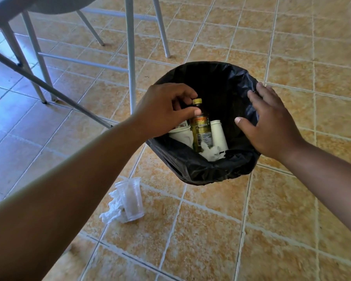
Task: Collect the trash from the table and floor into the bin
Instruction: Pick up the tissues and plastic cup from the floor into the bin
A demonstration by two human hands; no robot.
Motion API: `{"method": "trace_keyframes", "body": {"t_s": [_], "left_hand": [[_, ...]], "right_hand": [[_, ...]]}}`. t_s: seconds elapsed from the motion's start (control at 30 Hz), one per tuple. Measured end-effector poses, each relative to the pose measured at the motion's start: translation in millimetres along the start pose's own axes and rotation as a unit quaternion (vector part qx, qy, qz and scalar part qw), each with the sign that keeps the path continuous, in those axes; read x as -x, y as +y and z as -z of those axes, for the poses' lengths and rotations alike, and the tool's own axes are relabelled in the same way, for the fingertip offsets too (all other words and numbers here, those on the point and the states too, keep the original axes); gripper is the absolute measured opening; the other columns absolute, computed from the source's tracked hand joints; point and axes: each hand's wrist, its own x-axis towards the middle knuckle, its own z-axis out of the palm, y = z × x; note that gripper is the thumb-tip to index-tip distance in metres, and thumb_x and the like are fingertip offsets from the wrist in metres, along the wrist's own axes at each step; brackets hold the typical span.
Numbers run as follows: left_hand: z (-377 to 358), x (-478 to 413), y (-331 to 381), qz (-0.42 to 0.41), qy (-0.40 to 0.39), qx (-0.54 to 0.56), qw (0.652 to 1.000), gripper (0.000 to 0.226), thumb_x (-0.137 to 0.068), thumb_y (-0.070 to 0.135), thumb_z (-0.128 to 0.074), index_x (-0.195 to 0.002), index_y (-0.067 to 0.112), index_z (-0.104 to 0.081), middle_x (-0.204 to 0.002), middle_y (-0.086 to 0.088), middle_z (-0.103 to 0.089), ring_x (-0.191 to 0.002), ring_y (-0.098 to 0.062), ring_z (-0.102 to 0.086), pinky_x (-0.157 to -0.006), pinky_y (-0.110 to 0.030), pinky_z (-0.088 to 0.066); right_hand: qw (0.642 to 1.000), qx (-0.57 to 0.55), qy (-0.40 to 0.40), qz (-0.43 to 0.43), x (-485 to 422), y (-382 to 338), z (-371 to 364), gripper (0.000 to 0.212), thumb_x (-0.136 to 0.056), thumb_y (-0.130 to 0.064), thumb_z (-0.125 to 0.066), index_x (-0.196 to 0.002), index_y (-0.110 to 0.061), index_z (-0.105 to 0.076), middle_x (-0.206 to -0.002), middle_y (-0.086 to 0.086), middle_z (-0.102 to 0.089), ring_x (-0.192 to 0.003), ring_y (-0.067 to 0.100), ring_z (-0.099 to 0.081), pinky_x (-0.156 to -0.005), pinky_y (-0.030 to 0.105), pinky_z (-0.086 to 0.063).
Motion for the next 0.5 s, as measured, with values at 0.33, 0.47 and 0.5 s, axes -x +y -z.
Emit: {"method": "trace_keyframes", "body": {"t_s": [0.33, 0.47, 0.5], "left_hand": [[26, 57, -88, 0.194, 0.129, -0.093, 0.968, 0.026, -0.09, 0.043, -0.056, -0.082, 0.019, -0.063, -0.074, 0.0, -0.068, -0.066, -0.019, -0.062, -0.065, -0.03, -0.052], [3, 125, -141, 0.274, -0.268, -0.214, 0.898, 0.039, -0.082, 0.057, -0.063, -0.096, 0.02, -0.067, -0.094, -0.002, -0.07, -0.084, -0.017, -0.062, -0.082, -0.035, -0.052], [-2, 139, -149, 0.284, -0.317, -0.213, 0.879, 0.044, -0.08, 0.059, -0.063, -0.1, 0.02, -0.068, -0.097, 0.0, -0.07, -0.087, -0.016, -0.062, -0.084, -0.036, -0.052]], "right_hand": [[1.0, 0.007, -0.007, -0.003, -1, 0, 0, 0.072, -0.094, -0.04, -0.057, -0.152, -0.01, -0.026, -0.163, 0.006, -0.01, -0.149, 0.02, -0.001, -0.118, 0.039, -0.01], [1.0, 0.009, -0.012, -0.005, -2, -1, 1, 0.072, -0.095, -0.04, -0.057, -0.152, -0.01, -0.026, -0.163, 0.006, -0.009, -0.149, 0.02, -0.001, -0.119, 0.04, -0.01], [1.0, 0.01, -0.013, -0.005, -2, -1, 1, 0.072, -0.095, -0.04, -0.057, -0.152, -0.01, -0.026, -0.163, 0.006, -0.009, -0.149, 0.02, -0.001, -0.119, 0.04, -0.01]]}}
